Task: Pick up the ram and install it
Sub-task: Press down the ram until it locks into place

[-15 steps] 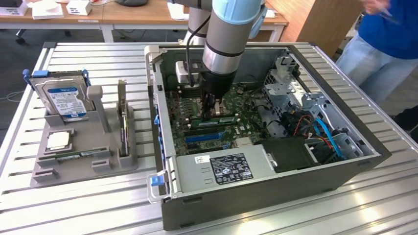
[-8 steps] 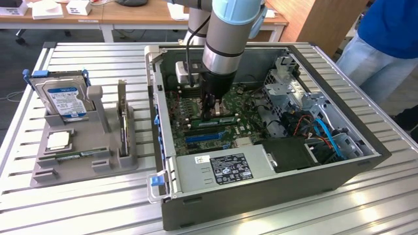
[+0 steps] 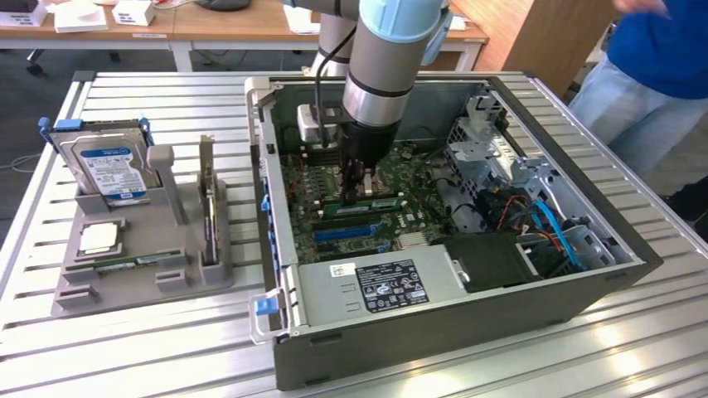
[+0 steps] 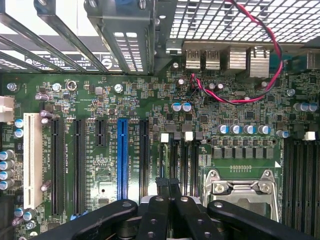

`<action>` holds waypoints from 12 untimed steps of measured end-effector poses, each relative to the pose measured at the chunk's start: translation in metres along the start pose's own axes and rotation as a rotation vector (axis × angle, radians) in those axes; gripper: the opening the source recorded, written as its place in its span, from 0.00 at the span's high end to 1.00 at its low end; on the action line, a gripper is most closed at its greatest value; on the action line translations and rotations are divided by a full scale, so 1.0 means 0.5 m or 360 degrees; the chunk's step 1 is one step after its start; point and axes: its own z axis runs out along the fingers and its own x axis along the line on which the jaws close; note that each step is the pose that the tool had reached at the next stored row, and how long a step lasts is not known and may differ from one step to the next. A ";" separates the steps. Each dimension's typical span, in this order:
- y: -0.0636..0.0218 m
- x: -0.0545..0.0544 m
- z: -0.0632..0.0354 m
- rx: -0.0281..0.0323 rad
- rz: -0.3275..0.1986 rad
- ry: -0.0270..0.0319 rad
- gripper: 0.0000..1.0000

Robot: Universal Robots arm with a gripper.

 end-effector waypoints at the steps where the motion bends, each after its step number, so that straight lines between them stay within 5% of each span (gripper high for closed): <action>1: 0.000 0.000 0.000 0.00001 0.0000 0.00002 0.90; 12: 0.000 0.000 0.001 0.00001 0.0000 0.00001 0.90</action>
